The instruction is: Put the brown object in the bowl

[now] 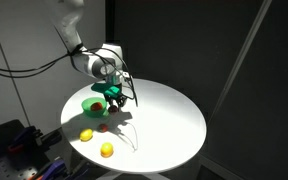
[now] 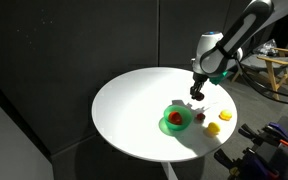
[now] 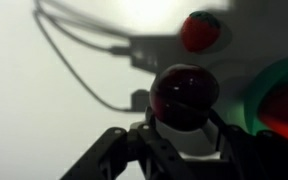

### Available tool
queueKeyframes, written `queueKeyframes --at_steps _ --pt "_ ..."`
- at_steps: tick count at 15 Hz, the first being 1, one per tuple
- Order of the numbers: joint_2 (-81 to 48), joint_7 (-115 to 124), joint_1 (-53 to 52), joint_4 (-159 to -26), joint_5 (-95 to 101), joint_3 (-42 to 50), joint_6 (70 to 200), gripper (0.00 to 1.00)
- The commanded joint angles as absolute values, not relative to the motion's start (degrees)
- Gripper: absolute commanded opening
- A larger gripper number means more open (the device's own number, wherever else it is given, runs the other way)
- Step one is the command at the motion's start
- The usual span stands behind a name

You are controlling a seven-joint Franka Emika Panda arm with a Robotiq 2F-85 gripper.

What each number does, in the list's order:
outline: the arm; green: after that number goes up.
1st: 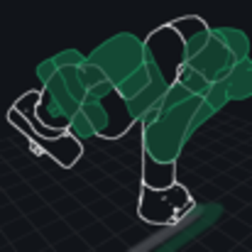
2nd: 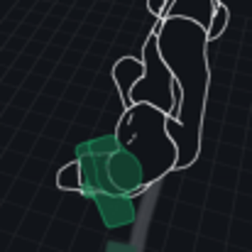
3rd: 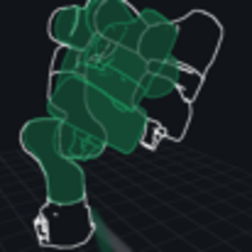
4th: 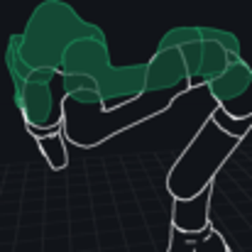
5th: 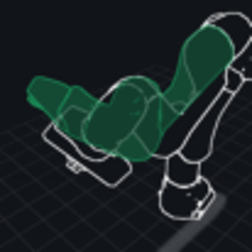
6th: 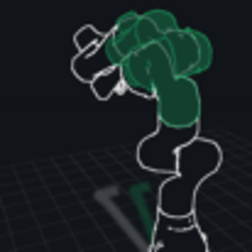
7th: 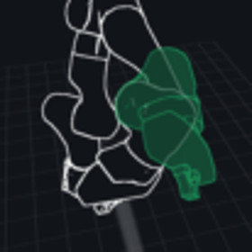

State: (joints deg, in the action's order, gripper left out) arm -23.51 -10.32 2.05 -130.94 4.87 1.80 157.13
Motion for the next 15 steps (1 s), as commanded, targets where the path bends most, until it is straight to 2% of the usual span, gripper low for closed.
queueKeyframes --at_steps 1,6,15 --pt "-19.2 -12.4 1.7 -134.1 5.4 -0.9 155.1 0.25" --pt "-18.2 -14.4 1.2 -134.6 4.4 -4.6 153.3 0.25" --pt "-19.5 -14.9 -0.6 -133.2 5.6 -5.9 153.8 0.25"
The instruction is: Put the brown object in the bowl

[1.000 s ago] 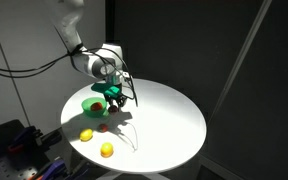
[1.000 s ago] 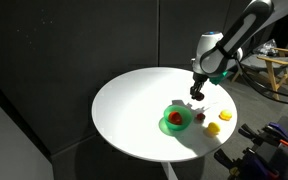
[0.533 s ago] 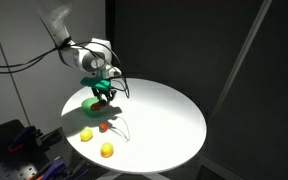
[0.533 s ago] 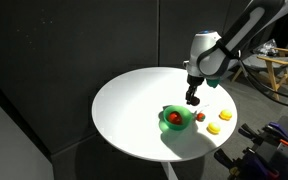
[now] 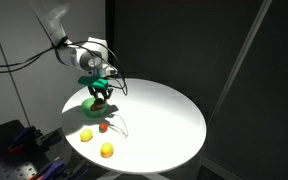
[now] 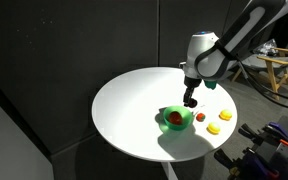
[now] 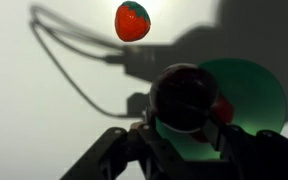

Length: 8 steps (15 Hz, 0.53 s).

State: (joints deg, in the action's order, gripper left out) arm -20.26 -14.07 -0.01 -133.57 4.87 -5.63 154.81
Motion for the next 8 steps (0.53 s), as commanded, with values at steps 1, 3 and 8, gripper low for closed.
queueKeyframes --at_steps 1,3,8 --pt "-19.7 -14.8 -0.9 -132.9 5.6 -5.9 153.8 0.25" --pt "-20.4 -14.8 -1.5 -132.1 5.6 -6.1 153.5 0.25" --pt "-22.6 -14.9 -2.4 -129.7 5.5 -6.4 153.7 0.25"
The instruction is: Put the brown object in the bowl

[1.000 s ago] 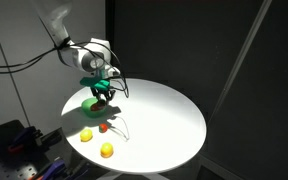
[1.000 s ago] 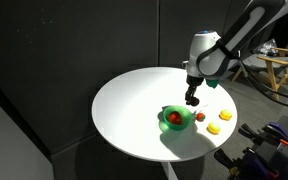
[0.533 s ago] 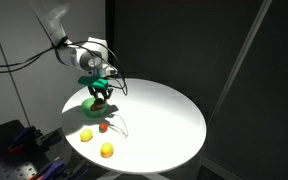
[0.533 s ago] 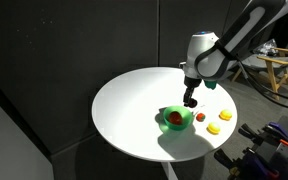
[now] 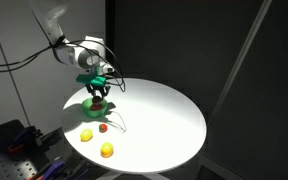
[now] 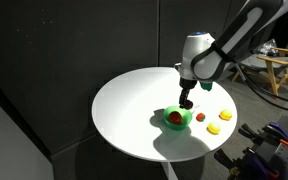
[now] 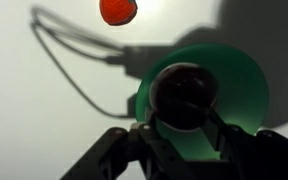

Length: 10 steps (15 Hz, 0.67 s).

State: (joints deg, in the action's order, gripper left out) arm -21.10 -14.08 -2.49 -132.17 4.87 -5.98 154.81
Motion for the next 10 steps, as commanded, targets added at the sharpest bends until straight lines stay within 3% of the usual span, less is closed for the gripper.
queueKeyframes --at_steps 1,10 --pt "-23.3 -15.1 -2.5 -129.2 5.4 -6.5 153.9 0.25" --pt "-29.1 -14.7 -2.9 -124.8 6.0 -6.2 155.0 0.25"
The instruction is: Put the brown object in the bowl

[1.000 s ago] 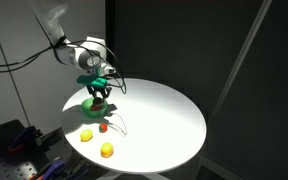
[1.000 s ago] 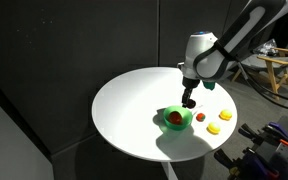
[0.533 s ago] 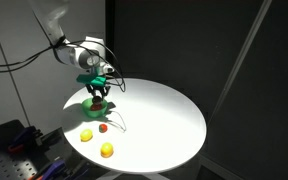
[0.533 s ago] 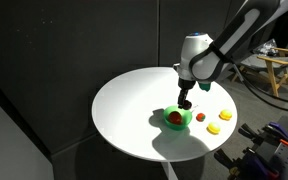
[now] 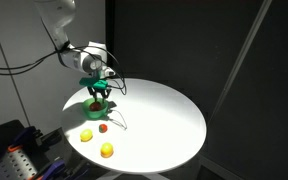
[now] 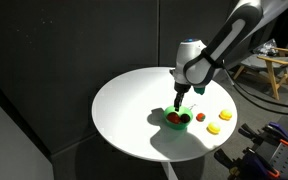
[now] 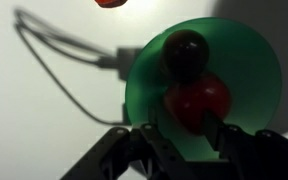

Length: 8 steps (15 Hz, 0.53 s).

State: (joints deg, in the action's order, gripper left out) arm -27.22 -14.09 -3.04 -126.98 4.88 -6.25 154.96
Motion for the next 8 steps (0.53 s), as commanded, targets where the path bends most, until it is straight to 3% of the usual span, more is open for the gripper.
queueKeyframes --at_steps 1,2,4,5,7,8 --pt "-29.4 -14.6 -2.9 -124.5 6.0 -6.2 154.8 0.25" --pt "-29.6 -14.9 -2.7 -124.4 5.8 -6.4 154.8 0.75" --pt "-29.8 -14.6 -2.7 -124.3 6.0 -6.1 154.9 0.83" --pt "-29.2 -13.9 -2.7 -125.3 5.2 -6.5 154.8 0.66" --pt "-29.4 -13.9 -2.7 -125.2 5.2 -6.5 154.8 0.81" --pt "-29.5 -13.9 -2.7 -125.2 5.2 -6.5 154.8 0.83"
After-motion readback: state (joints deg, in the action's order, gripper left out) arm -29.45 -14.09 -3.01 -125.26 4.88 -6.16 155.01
